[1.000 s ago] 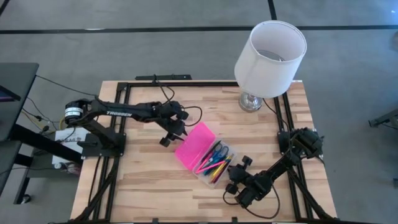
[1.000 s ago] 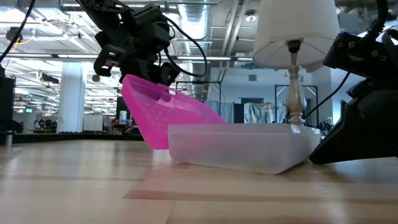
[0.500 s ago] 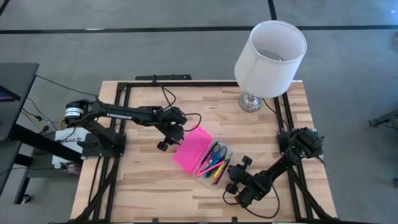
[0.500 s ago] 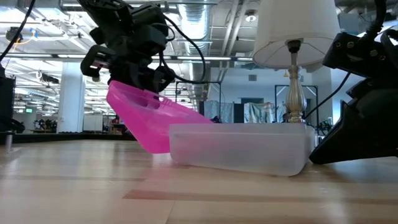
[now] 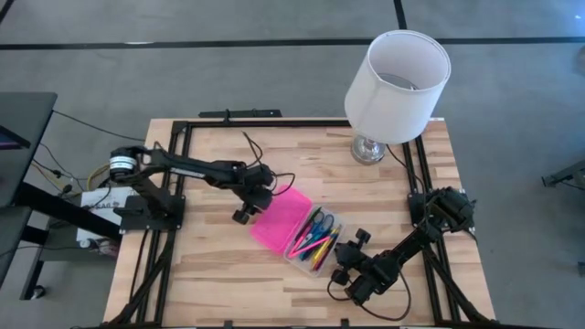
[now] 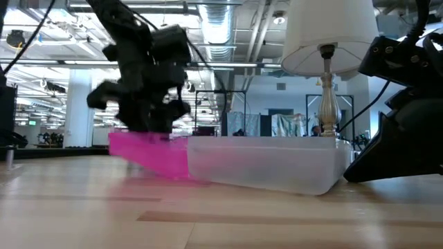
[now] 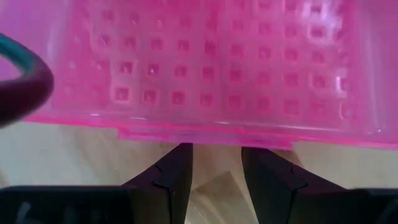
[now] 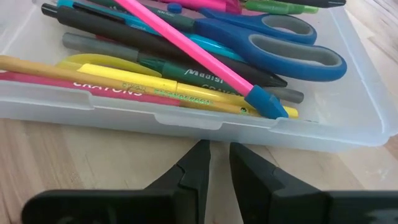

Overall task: Pick & place school supplies into a supply box
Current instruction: Close the pink supply box

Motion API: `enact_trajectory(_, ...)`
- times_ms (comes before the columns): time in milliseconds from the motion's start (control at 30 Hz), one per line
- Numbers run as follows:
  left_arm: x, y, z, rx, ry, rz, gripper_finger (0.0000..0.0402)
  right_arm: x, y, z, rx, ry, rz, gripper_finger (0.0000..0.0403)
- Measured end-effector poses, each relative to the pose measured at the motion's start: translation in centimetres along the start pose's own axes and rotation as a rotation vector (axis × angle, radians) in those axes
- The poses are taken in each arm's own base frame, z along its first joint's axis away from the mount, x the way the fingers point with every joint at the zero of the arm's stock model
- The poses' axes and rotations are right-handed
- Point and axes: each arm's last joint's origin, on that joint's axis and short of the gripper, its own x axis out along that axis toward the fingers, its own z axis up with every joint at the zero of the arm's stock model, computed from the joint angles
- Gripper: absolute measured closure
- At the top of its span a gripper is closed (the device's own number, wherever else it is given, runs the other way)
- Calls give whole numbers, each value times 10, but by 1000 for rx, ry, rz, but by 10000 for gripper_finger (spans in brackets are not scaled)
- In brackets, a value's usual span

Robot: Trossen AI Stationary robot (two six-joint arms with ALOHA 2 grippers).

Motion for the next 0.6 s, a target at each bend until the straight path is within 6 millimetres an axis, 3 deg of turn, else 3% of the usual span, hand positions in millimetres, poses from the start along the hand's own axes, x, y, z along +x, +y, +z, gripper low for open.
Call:
enact_trajectory(133,15,2,-5,-18,32,-23,269,0,0,0,3,-1,2,340)
enact_trajectory(400,13,12,-13,-78,37,-30,269,0,1,0,10,1,9,340)
enact_trajectory(600,30,14,-21,-78,20,-61,269,0,1,0,11,1,10,340)
